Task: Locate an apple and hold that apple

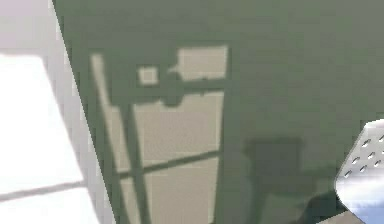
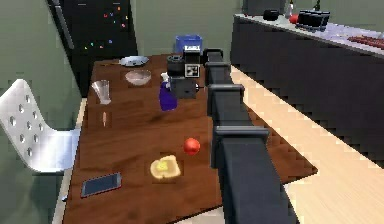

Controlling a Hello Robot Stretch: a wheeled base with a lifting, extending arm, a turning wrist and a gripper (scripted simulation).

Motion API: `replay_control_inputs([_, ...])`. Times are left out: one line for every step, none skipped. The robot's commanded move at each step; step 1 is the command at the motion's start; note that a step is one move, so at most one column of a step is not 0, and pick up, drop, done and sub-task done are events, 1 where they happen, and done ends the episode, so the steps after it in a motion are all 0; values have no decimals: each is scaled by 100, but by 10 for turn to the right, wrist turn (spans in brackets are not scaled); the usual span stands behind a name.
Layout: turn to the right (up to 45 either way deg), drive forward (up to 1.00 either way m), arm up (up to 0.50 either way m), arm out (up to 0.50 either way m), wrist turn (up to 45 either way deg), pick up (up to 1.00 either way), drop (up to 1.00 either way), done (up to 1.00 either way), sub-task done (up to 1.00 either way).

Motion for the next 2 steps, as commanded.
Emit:
replay_control_inputs([0,0,0,0,60,0,0,0,0])
replay_control_inputs([0,0,-28,0,0,0,0,0,0])
